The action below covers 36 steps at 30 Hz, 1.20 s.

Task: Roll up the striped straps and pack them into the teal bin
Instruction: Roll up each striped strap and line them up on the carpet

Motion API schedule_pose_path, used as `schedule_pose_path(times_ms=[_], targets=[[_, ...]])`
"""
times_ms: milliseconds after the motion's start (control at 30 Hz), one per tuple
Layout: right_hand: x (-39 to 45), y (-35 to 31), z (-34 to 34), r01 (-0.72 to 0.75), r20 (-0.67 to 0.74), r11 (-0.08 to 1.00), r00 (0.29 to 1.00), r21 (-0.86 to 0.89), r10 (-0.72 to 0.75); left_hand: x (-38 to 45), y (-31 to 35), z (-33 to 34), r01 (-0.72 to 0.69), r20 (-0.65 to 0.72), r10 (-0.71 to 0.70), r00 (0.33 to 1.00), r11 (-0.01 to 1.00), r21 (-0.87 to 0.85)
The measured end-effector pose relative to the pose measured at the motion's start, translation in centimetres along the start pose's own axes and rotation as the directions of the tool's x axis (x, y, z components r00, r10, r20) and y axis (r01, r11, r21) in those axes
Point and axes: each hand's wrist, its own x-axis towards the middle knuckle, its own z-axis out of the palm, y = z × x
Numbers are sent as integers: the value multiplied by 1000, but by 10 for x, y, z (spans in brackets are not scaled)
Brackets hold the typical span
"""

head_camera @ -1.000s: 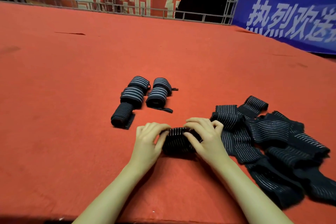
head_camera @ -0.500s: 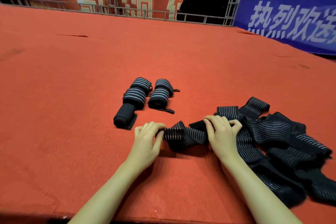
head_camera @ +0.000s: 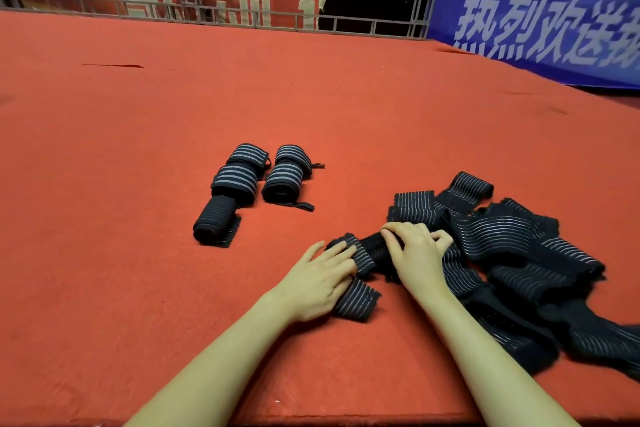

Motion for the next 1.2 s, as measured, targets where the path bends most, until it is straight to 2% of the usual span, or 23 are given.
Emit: schedule_pose_path(times_ms=[133, 233, 333, 533, 833, 867, 900, 933, 967, 1033, 1067, 1133, 1200], targets=[[4, 9, 3, 7, 44, 999, 999, -51, -5, 5, 1, 7, -5, -37, 3, 999, 999, -48], [5, 21, 4, -41, -65, 996, 997, -77, 36, 2, 3, 14, -23, -96, 16, 995, 997, -76], [8, 22, 3, -106, -155, 994, 982, 13, 107, -1, 0, 17, 3, -100, -13, 995, 994, -105], [4, 11, 4, 36, -223, 988, 975, 147, -2, 3, 1, 10, 19, -144, -39, 989, 991, -134], [28, -15, -34, 194, -320, 952, 941, 237, -112, 12, -2, -15, 47, -370, -118, 921, 979, -197], [34, -20, -39, 199, -328, 946, 939, 257, -108, 18, -8, -8, 104, -376, -170, 911, 976, -189], [38, -24, -43, 201, -333, 939, 938, 281, -101, 20, -15, 3, 139, -263, -185, 947, 973, -184], [43, -27, -47, 201, -335, 931, 938, 305, -93, 24, -20, 12, 95, -234, -125, 964, 987, -133], [46, -30, -52, 203, -339, 924, 937, 323, -87, 28, -20, 4, 34, -277, -70, 958, 990, -133], [52, -33, -60, 213, -355, 916, 931, 339, -85, 28, -1, -51, 38, -546, -104, 831, 991, -130], [53, -35, -64, 219, -361, 912, 928, 347, -85, 28, 8, -75, -37, -626, -52, 778, 991, -128], [53, -41, -71, 222, -361, 899, 929, 378, -78, 24, 21, -110, -77, -764, 15, 645, 996, -46], [53, -47, -76, 215, -349, 884, 935, 415, -64, 27, 20, -113, -101, -765, -38, 643, 986, -134]])
